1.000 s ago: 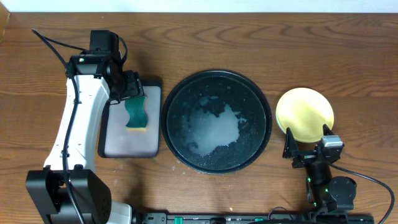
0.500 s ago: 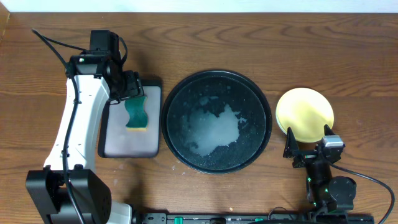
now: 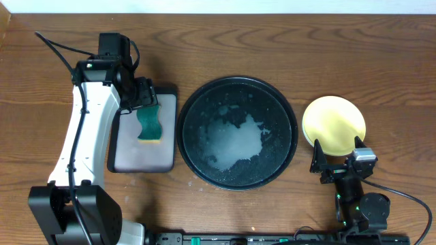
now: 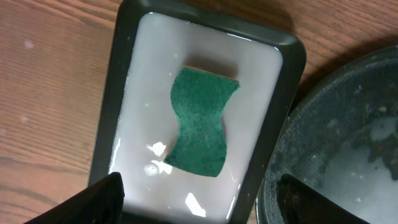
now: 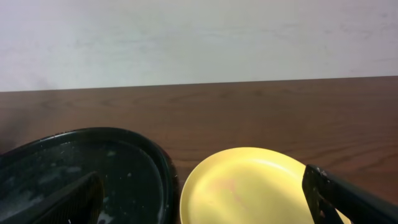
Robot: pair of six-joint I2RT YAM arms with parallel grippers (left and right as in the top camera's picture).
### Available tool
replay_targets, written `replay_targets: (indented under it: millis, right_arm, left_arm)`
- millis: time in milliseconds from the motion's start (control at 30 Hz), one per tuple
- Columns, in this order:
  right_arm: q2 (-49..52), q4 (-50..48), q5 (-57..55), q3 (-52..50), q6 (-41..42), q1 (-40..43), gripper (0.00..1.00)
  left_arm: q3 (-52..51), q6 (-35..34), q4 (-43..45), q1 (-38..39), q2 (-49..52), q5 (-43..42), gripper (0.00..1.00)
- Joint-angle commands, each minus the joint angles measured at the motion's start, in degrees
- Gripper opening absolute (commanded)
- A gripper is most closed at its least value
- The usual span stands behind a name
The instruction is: Clean dirty plates on tray and stack at the side
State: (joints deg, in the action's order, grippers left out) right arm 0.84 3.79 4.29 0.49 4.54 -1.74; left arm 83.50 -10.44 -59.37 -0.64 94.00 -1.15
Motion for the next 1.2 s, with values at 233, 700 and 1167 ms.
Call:
replay_targets:
  millis: [233,700,1167]
  right_arm:
    - [-0.52,0.17,-0.37,-0.17,0.55,-0.94,0.99]
    - [-0.52,0.17,-0.37,-0.17,0.55,-0.94,0.99]
    - [-0.52,0.17,-0.37,-0.17,0.55,-0.94,0.99]
  left_arm:
    - [0.26,0.33,-0.13,-0.04,0.31,0.26,0.79]
    - [-3.13,1.01,0.42,-0.04,-19.32,4.87,0.79]
    - [-37.42,3.39,34.45,-0.09,-57.81,6.78,0.79]
